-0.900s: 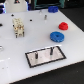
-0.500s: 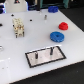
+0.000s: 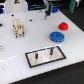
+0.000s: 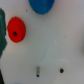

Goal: Insert the blue gear onto the right peg, followed by the red gear

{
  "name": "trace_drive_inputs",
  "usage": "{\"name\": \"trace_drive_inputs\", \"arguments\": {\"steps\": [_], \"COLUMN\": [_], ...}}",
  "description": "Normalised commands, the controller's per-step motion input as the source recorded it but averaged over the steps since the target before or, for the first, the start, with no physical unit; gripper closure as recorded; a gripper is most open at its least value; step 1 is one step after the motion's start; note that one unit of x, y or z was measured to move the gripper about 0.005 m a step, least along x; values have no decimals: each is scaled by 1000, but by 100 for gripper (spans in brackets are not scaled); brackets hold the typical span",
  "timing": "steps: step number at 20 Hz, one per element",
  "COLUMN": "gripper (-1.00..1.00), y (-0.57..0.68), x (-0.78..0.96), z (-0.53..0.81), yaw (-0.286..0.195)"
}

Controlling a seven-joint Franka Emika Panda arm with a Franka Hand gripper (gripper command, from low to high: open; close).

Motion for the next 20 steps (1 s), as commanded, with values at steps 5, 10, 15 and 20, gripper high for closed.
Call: {"name": "trace_drive_inputs", "arguments": {"steps": [5, 10, 15, 20], "gripper": [-100, -100, -100, -100], "y": [96, 57, 26, -9], "x": [-15, 9, -52, -112], "z": [-540, -530, -500, -459], "yaw": [0, 0, 0, 0]}}
